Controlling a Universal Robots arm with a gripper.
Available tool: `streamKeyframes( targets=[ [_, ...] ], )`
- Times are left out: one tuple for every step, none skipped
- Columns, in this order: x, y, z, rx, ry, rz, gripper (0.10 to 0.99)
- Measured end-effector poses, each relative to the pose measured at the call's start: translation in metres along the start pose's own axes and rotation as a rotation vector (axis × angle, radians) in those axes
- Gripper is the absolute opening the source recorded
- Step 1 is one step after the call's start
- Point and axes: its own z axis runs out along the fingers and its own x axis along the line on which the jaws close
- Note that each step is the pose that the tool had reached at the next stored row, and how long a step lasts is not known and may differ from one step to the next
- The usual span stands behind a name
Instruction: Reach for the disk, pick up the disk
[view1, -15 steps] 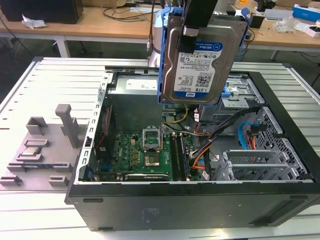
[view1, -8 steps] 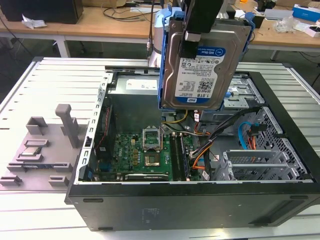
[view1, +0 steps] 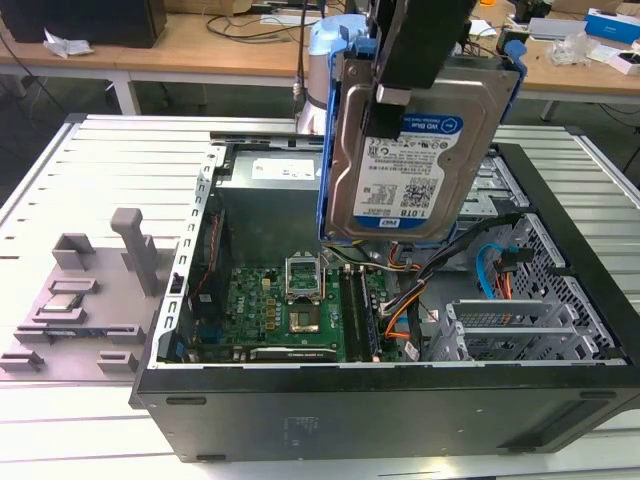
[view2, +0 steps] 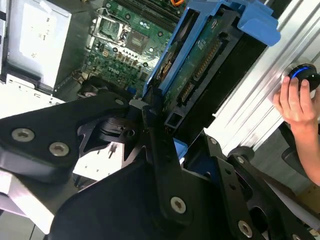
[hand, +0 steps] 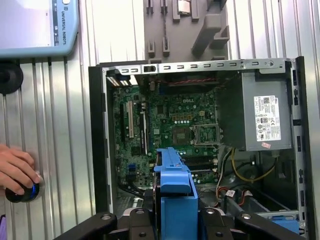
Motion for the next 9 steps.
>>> streamKeyframes(
  targets=[
    [0.0048,-0.0004,0.0006,0.000,-0.0005,0.000,0.369],
    [0.0100,-0.0008,0.0023,0.000,-0.0005,0.000,0.369],
    [0.0124,-0.0011,0.0031,0.000,-0.0005,0.000,0.369],
    [0.0148,-0.0013,0.0039,0.000,-0.0004,0.000,0.369],
    [0.0181,-0.0016,0.0047,0.000,-0.0004,0.000,0.369],
    [0.0204,-0.0018,0.0052,0.000,-0.0003,0.000,0.369],
    [0.0243,-0.0022,0.0060,0.000,-0.0005,0.000,0.369],
    [0.0268,-0.0024,0.0065,0.000,-0.0005,0.000,0.369],
    [0.0287,-0.0026,0.0071,0.000,-0.0005,0.000,0.369]
  ],
)
